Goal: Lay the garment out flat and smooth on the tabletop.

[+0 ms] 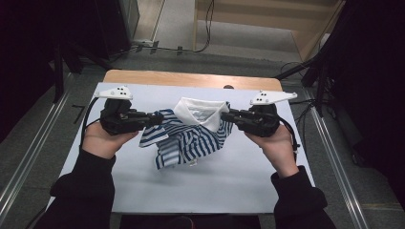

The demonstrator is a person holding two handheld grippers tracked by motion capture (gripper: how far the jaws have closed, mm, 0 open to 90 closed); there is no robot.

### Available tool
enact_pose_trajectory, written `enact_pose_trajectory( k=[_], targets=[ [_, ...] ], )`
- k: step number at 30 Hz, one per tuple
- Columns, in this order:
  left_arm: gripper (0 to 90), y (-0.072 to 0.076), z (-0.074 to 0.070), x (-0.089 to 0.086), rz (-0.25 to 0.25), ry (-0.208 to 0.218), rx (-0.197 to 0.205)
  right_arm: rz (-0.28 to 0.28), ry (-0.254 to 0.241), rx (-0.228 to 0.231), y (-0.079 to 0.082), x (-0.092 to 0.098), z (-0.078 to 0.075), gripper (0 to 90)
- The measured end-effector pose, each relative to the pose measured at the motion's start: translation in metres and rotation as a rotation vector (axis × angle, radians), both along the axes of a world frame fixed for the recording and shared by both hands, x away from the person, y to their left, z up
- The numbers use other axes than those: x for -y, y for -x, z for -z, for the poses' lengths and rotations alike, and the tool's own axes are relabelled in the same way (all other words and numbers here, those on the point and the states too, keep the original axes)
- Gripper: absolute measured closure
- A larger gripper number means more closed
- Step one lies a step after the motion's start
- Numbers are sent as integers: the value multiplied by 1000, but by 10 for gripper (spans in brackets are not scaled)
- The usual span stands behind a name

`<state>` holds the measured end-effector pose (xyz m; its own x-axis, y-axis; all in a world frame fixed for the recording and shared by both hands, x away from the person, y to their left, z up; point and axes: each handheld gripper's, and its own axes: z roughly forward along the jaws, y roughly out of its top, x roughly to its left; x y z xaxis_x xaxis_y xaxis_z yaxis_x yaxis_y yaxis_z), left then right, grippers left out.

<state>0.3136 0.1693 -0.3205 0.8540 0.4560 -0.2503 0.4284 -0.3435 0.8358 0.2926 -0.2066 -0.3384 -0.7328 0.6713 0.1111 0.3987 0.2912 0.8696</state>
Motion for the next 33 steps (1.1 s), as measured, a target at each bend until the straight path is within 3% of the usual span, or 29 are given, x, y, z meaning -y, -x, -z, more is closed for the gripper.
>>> enact_pose_trajectory(
  k=[3, 6, 10, 14, 16, 18, 20, 26, 30, 33],
  targets=[
    [854, 2, -5, -1, -15, -13, 41, -11, -12, 5, 6, 3, -8, 769],
    [855, -8, 6, 1, -32, -30, 16, 4, -8, -8, 2, 4, -3, 770],
    [854, -29, 27, 2, -72, -52, -26, 33, 37, -32, -10, 1, 13, 769],
    [853, -51, 44, 1, -123, -89, -59, 97, 59, -63, -26, 1, 29, 775],
    [853, -62, 50, 0, -134, -98, -80, 124, 46, -71, -33, 7, 33, 778],
    [853, -71, 56, 1, -146, -120, -86, 123, 14, -105, -42, 11, 39, 784],
    [853, -83, 62, -1, -164, -127, -111, 125, 37, -127, -49, 10, 48, 784],
    [852, -118, 81, -10, -248, -146, -159, 125, 26, -144, -60, 7, 68, 780],
    [839, -138, 97, -21, -311, -134, -207, 118, 44, -171, -66, 2, 79, 749],
    [817, -143, 111, -28, -337, -129, -233, 106, 51, -195, -70, -1, 88, 721]
  ],
)
